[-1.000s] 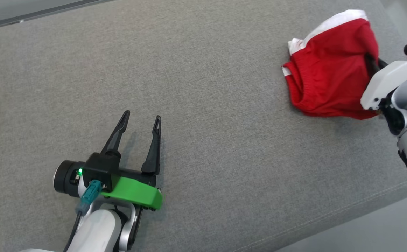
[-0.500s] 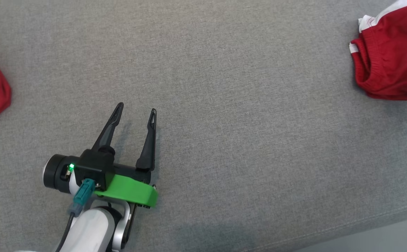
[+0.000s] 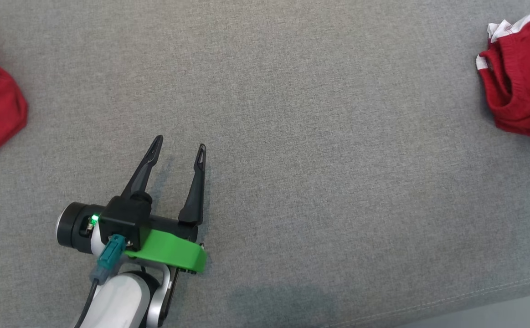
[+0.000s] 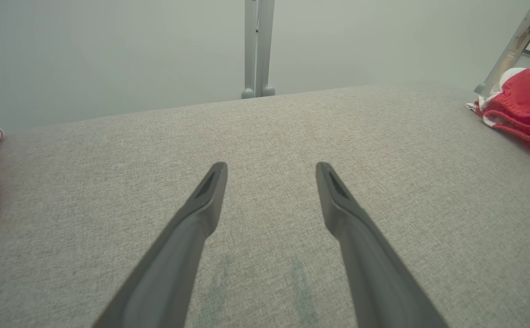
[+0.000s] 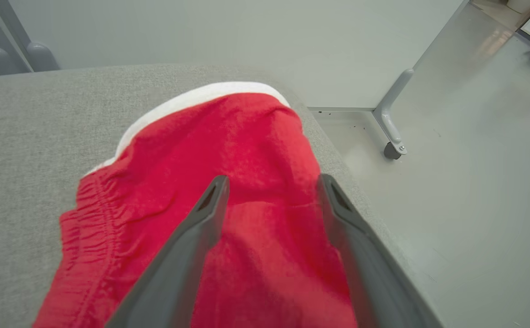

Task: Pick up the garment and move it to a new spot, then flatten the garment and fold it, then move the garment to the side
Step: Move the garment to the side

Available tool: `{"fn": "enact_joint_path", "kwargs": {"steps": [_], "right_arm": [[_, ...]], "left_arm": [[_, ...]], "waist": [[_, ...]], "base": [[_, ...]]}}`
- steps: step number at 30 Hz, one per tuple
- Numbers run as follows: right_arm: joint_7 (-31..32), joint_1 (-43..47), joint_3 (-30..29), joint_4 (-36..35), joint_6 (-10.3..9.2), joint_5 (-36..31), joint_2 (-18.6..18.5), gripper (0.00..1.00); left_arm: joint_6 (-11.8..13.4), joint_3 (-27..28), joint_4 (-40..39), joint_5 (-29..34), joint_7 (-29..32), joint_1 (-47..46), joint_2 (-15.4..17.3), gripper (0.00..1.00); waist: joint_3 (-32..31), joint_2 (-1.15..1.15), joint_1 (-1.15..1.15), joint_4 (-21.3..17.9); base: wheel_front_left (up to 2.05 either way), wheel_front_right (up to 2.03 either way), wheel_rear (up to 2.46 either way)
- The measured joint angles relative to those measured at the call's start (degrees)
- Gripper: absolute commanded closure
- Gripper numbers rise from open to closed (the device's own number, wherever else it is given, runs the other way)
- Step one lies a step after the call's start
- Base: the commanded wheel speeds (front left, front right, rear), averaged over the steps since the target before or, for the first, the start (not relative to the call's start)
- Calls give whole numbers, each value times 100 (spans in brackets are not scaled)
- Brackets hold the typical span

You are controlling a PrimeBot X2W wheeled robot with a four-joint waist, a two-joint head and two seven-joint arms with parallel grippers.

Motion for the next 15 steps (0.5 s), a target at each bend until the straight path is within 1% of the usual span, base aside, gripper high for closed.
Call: {"fn": "enact_joint_path", "kwargs": {"steps": [2, 4, 6, 8, 10, 13, 15], "right_arm": [[-10, 22, -33, 22, 0, -130, -35, 0], [-49, 71, 18, 36, 2, -467, -187, 0], [-75, 88, -153, 54, 1, -524, -271, 0], [-99, 120, -316, 56, 1, -525, -197, 0], [-104, 174, -321, 59, 3, -703, -123, 0], [-142, 191, -408, 54, 2, -759, -81, 0], [-152, 190, -409, -31, 2, -813, 13, 0]], "left_arm": [[2, -7, 0, 0, 1, 3, 2, 0], [7, -22, -1, 0, 1, 4, 4, 0], [9, -31, -1, -3, 2, 7, 5, 0], [25, -36, 3, -4, 2, 18, 5, 0], [25, -45, 25, -12, 1, 45, 8, 0], [25, -64, 54, -43, -4, 74, -3, 0], [25, -63, 85, -70, -34, 81, -11, 0]], "waist": [[-25, 0, 0, -11], [-47, 0, 0, -23], [-66, 0, 0, -38], [-91, 0, 0, -57], [-128, 0, 0, -72], [-198, 0, 0, -94], [-262, 0, -1, -108]], "base": [[0, 0, 0], [0, 0, 0], [0, 0, 0], [0, 0, 0], [0, 0, 0], [0, 0, 0], [0, 0, 0]]}}
